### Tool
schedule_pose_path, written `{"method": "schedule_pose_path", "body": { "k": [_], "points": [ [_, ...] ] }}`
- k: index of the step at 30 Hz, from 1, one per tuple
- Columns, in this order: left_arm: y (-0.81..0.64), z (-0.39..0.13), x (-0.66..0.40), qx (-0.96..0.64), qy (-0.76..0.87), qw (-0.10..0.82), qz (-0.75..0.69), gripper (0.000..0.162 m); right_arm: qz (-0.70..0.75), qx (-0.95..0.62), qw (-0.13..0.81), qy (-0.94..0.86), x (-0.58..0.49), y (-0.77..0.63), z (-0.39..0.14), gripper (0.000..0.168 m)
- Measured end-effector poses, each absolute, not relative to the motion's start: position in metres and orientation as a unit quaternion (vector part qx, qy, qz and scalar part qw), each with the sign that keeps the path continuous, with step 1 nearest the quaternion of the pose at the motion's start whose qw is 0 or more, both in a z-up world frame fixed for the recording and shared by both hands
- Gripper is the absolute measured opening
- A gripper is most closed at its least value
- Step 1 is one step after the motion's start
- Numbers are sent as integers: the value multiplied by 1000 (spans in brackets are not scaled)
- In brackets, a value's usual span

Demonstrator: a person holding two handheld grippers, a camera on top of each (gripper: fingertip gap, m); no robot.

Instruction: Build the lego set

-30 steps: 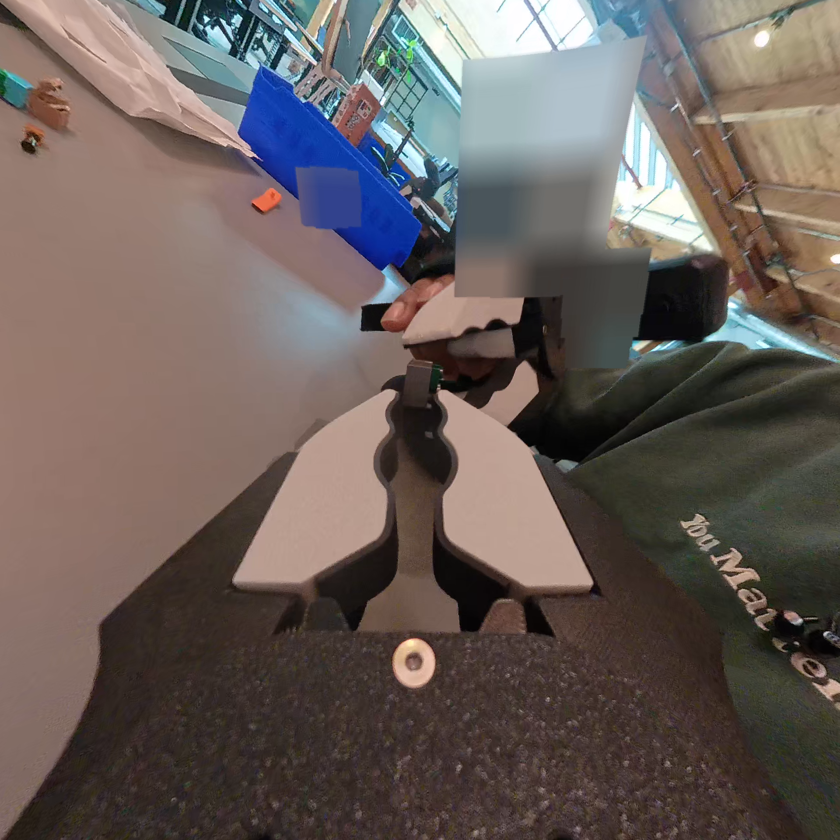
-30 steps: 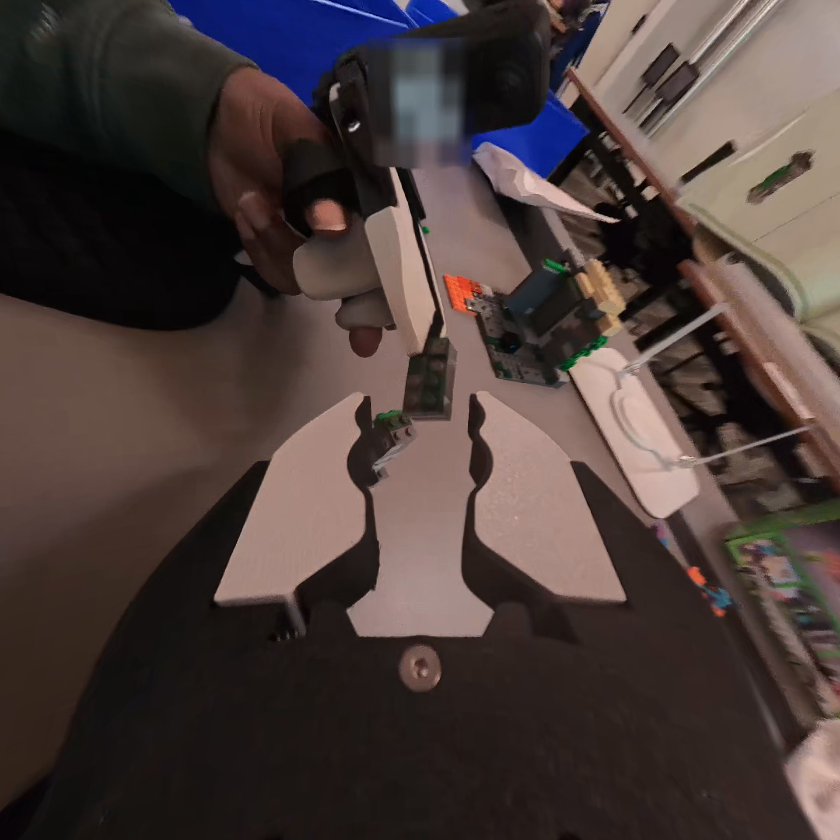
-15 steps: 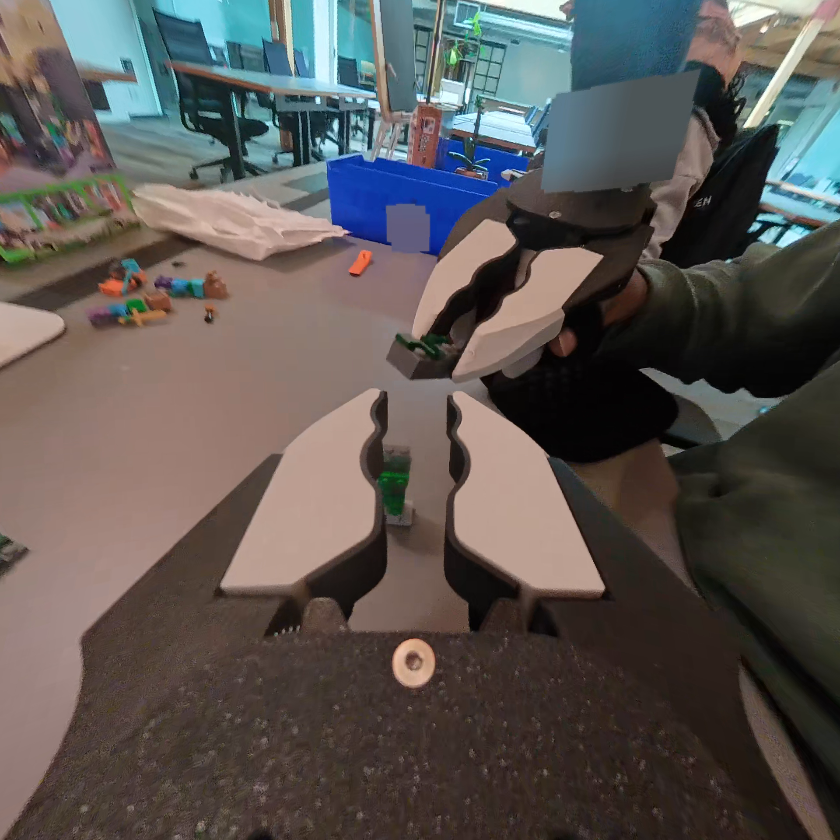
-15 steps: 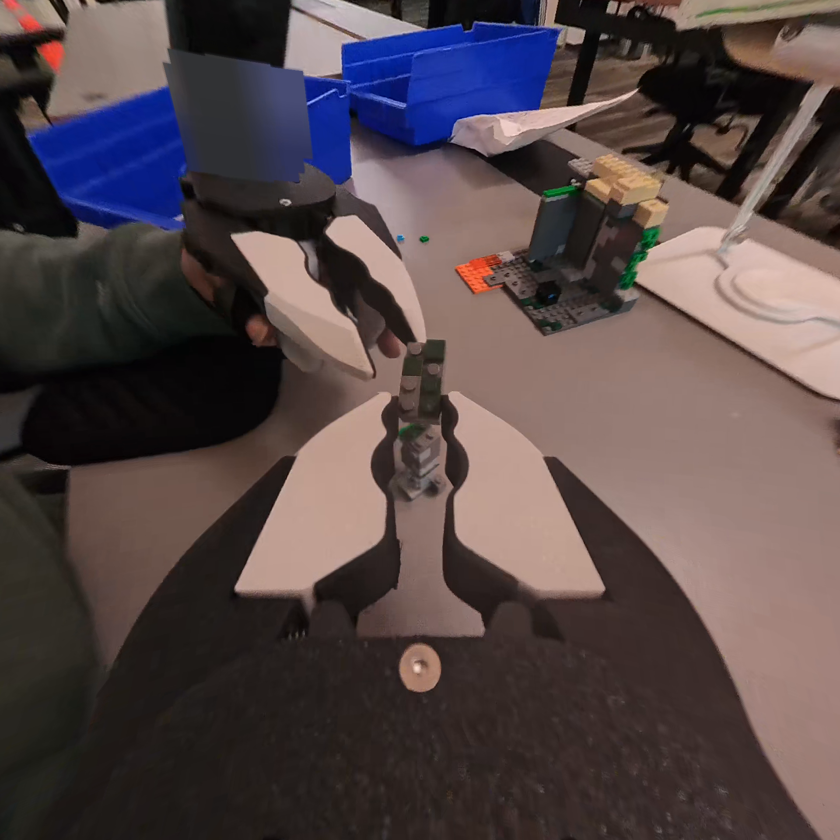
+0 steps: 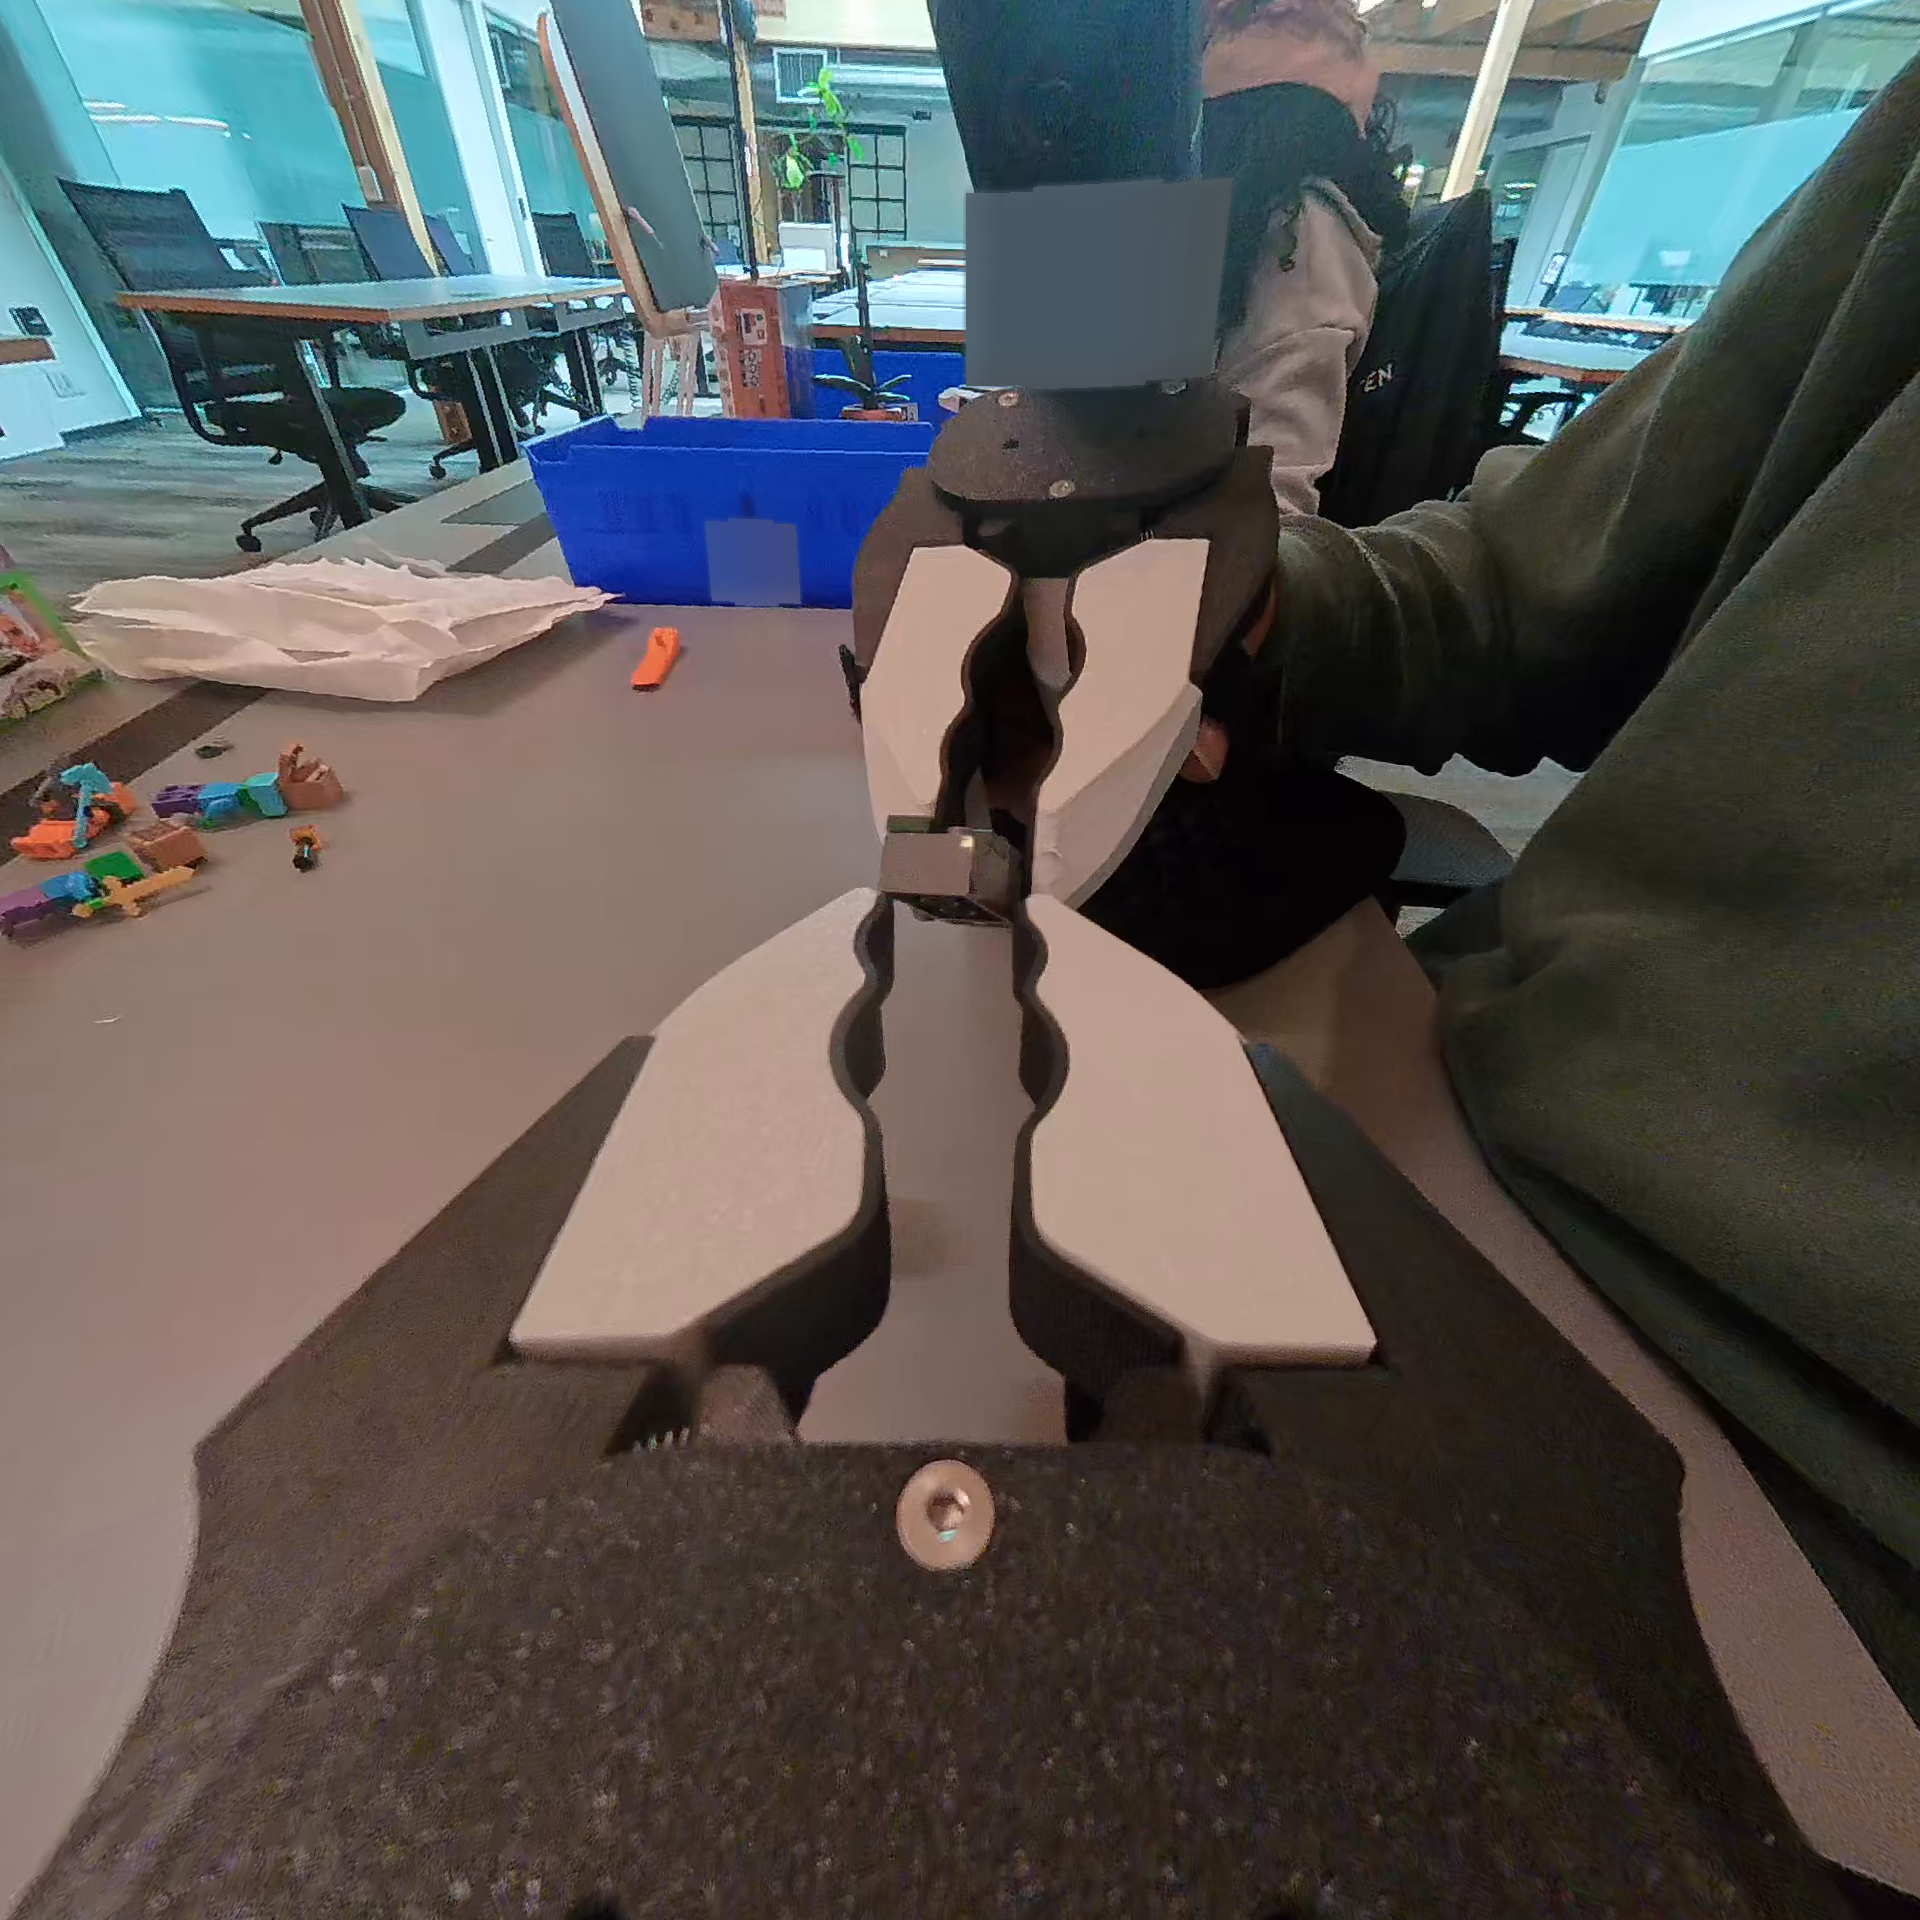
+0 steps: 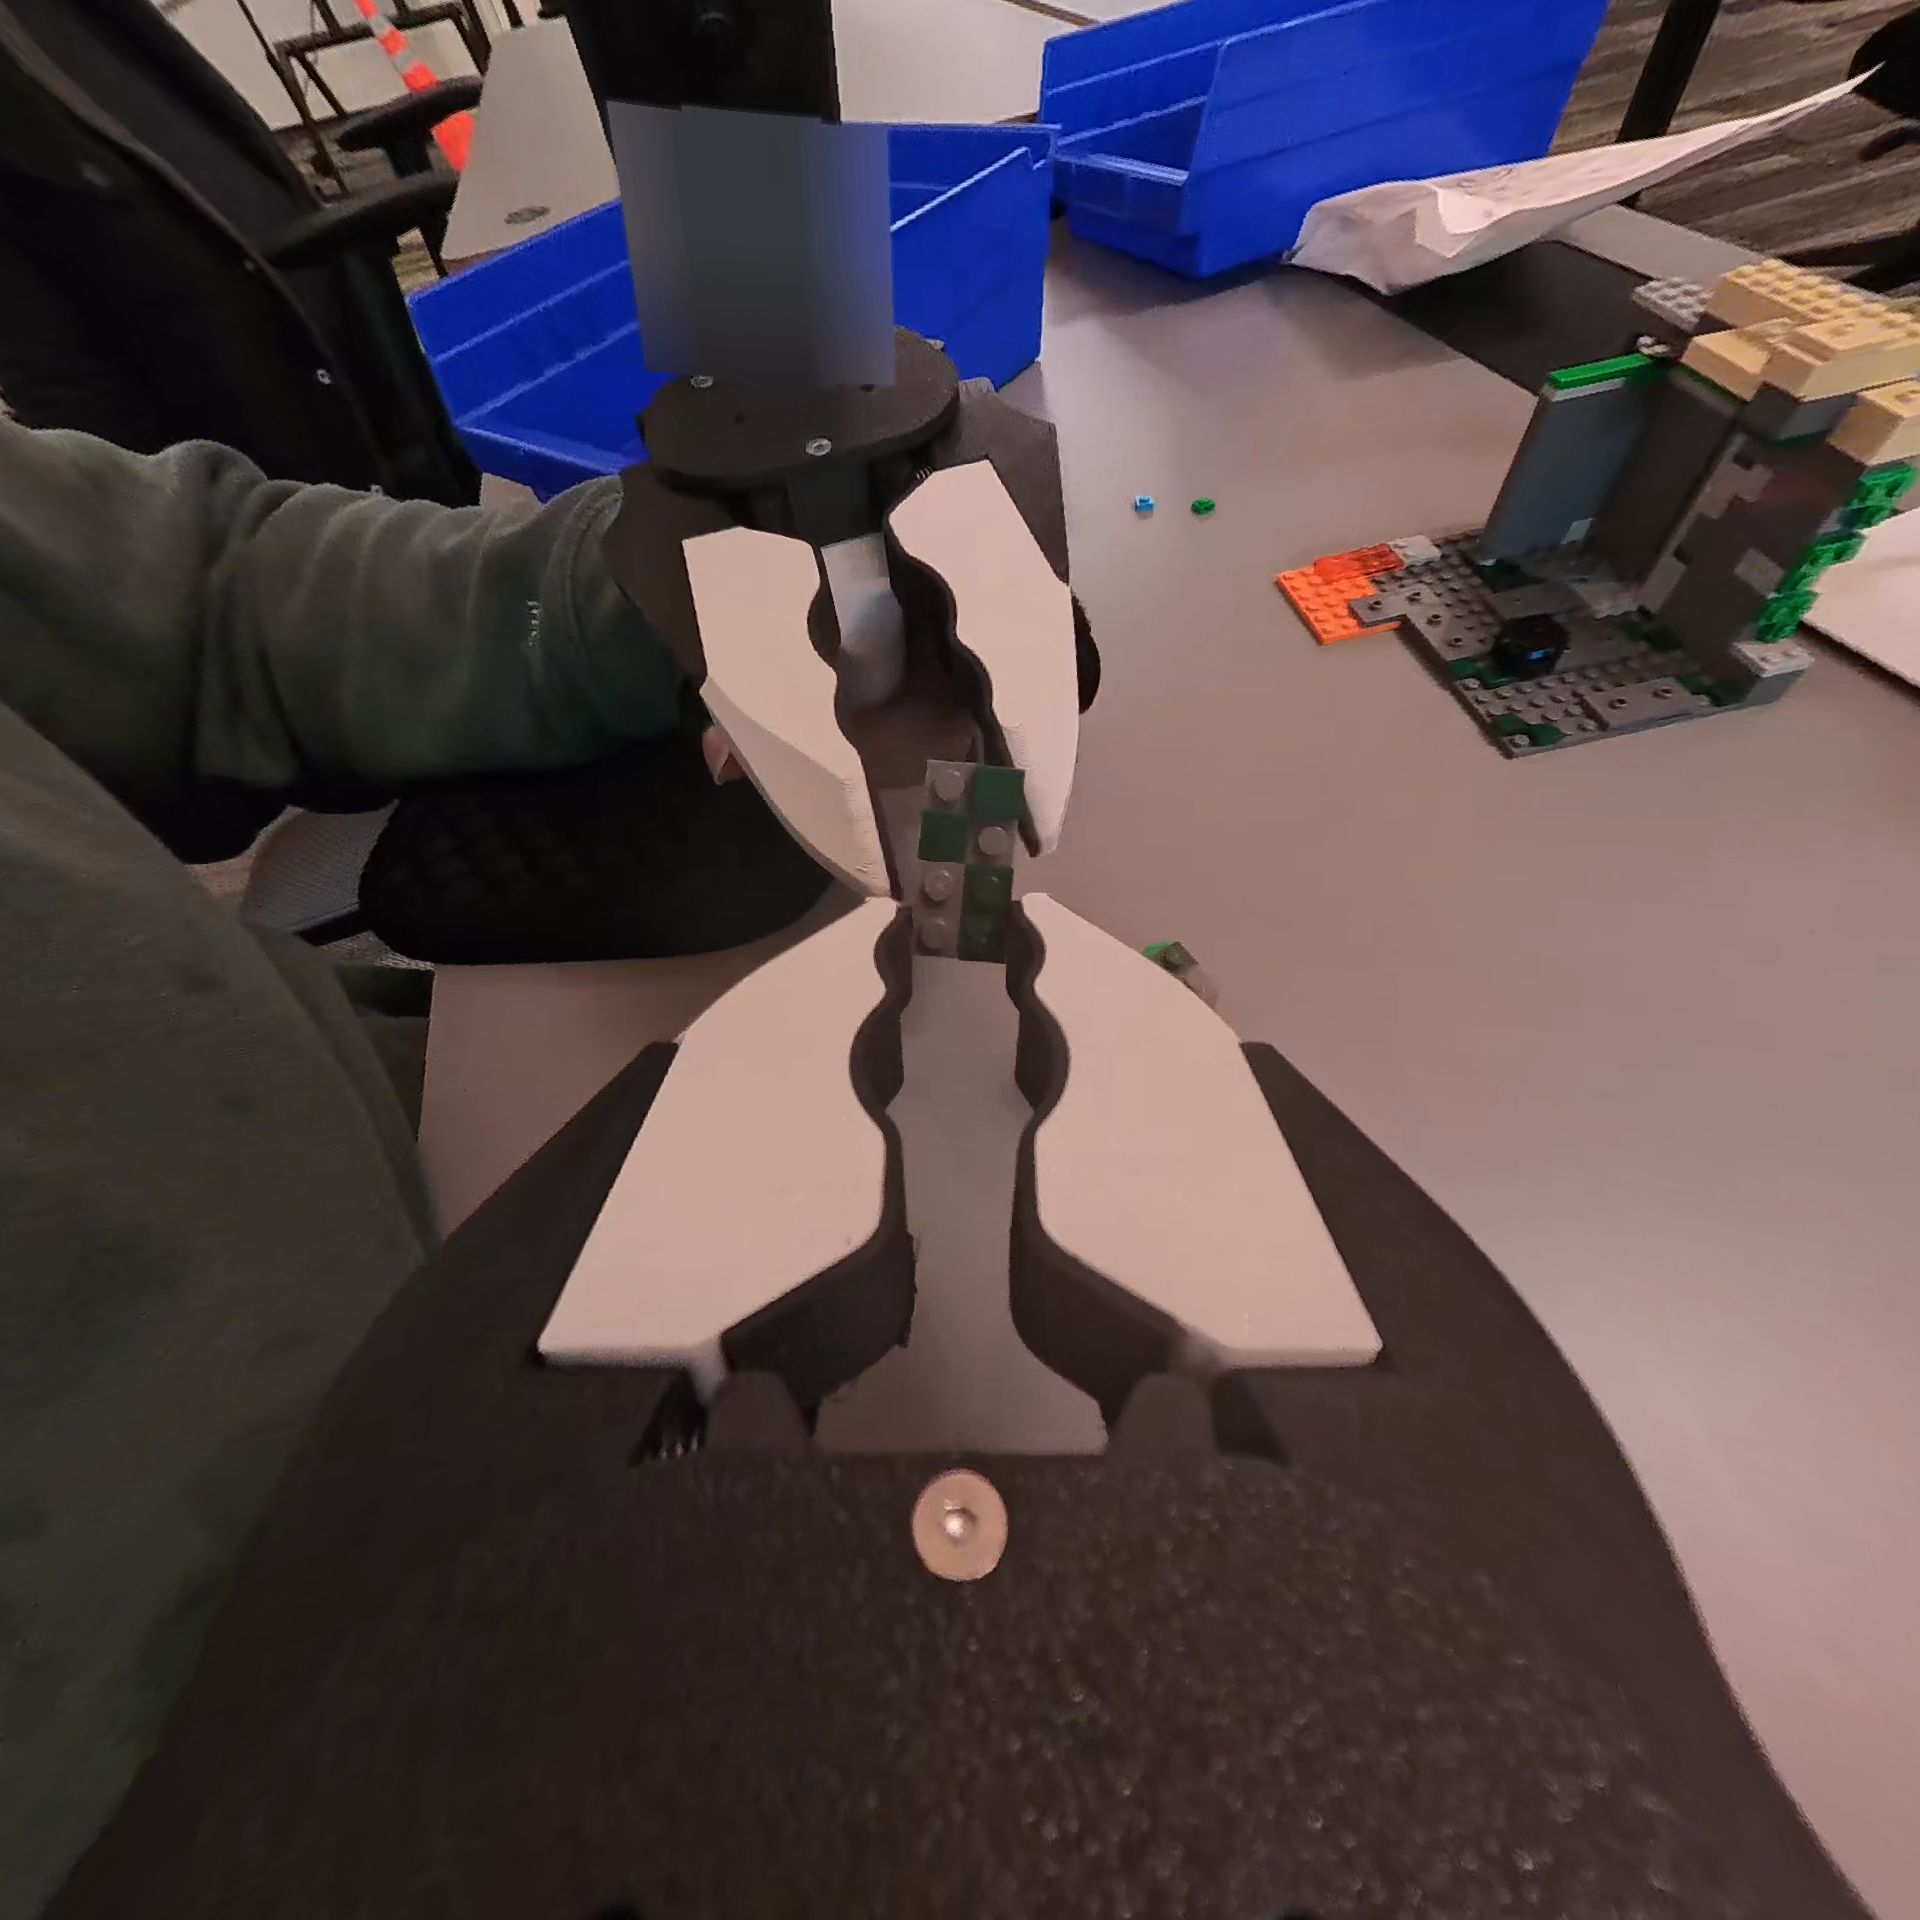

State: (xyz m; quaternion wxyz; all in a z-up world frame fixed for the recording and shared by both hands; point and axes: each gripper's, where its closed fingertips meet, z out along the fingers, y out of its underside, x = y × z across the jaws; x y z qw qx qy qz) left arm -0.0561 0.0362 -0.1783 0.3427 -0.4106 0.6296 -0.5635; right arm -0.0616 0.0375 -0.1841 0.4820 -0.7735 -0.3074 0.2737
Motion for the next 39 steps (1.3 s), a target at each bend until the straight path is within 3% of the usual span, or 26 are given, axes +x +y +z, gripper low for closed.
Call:
{"method": "schedule_pose_path", "body": {
  "k": [9,11,16,24,30,39],
  "points": [
    [37,-174,-59,-411,615,316,-595,16,279,-759,497,-314,-64,39,-179,16],
    [39,-173,-61,-411,607,312,-605,0,268,-762,499,-315,-62,42,-179,21],
    [48,-170,-61,-422,590,319,-610,0,238,-768,503,-316,-60,48,-182,11],
    [54,-176,-58,-439,590,327,-594,0,254,-787,484,-287,-56,53,-189,9],
    [53,-186,-54,-422,646,401,-494,26,328,-814,404,-258,-42,53,-190,8],
    [53,-193,-40,-373,690,529,-322,36,512,-806,236,-179,-50,40,-185,8]
  ]
}}
